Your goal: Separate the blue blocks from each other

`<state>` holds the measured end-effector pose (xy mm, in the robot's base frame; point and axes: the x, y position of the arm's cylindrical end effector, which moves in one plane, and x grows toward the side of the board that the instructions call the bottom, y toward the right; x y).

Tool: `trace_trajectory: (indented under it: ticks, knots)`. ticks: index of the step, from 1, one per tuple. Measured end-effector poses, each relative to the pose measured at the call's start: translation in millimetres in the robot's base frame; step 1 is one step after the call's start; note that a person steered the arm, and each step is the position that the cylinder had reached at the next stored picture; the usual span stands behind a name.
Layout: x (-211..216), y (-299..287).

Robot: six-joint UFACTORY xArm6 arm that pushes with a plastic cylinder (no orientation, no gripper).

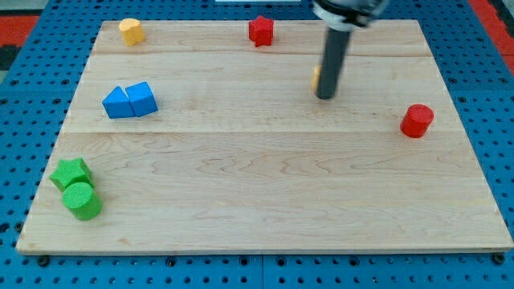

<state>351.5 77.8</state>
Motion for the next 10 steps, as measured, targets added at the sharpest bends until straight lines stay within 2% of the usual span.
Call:
trace_trajectory:
  ticks: [1,2,3,4,5,6,9,10]
  knots:
    - [-17,-2]
    - [-86,58]
    - [-108,106]
    - [-100,105]
    - [-72,121]
    - [-84,193]
    - [-79,191]
    - [-64,134]
